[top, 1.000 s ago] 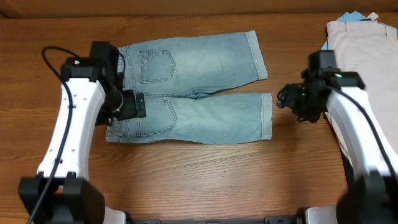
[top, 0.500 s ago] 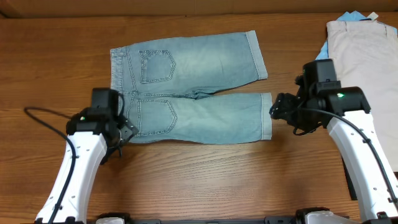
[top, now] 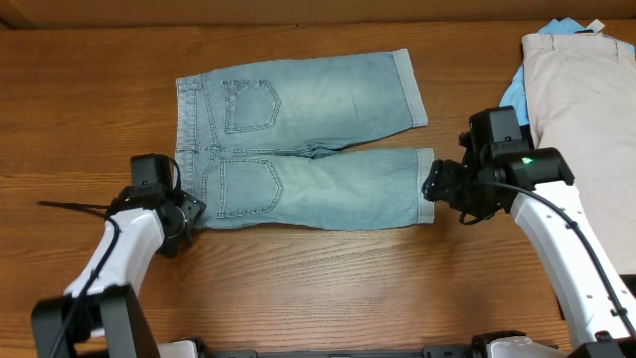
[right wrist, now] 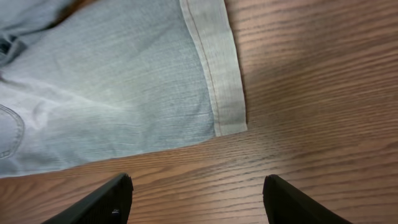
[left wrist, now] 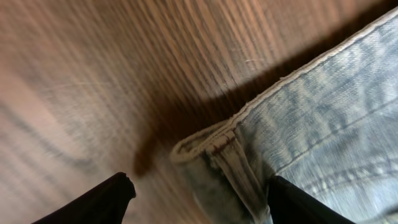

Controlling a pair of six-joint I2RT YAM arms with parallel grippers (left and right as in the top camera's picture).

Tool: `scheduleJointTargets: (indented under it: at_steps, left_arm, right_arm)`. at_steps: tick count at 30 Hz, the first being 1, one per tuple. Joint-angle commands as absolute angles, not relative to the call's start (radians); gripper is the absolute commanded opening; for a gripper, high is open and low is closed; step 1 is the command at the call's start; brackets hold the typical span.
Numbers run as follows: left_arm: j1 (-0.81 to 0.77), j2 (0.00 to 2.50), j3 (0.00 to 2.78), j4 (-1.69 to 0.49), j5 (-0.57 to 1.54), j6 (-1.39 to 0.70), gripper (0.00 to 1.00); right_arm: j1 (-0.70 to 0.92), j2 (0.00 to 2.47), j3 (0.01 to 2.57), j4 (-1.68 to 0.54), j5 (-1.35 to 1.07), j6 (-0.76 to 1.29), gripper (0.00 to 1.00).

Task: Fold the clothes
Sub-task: 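Move both grippers to the lower edge and grasp the jeans' bottom corners, then lift the bottom edge with both grippers and fold it upward over the top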

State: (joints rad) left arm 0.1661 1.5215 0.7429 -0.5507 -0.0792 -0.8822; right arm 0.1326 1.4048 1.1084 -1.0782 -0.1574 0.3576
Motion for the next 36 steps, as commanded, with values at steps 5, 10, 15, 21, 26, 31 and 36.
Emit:
scheduleJointTargets:
  at_steps: [5,10,15,21,26,31,36]
  left_arm:
    - [0.169,1.634,0.733,-0.504,-0.051,-0.890,0.39]
    - [0.170,1.634,0.736,-0.505,-0.042,-0.868,0.04]
    - [0.170,1.633,0.738,-0.513,0.010,-0.784,0.04]
    - [0.170,1.634,0.738,-0.530,0.027,-0.746,0.04]
    - [0.170,1.634,0.738,-0.547,0.019,-0.728,0.04]
    - [0.170,1.634,0.738,-0.549,0.019,-0.728,0.04]
    - [0.170,1.634,0.742,-0.551,0.019,-0.687,0.04]
  right_arm:
    - [0.136,1.406,1.054,-1.012,-0.158,0.365,0.67]
    - [0.139,1.428,1.019,-0.972,-0.159,0.404,0.59]
    - [0.158,1.488,0.956,-0.947,-0.190,0.424,0.58]
    - [0.203,1.576,0.860,-0.832,-0.200,0.454,0.58]
    - [0.203,1.622,0.830,-0.774,-0.142,0.467,0.58]
    - [0.203,1.663,0.822,-0.693,-0.119,0.469,0.58]
    - [0.202,1.678,0.822,-0.655,-0.096,0.499,0.26]
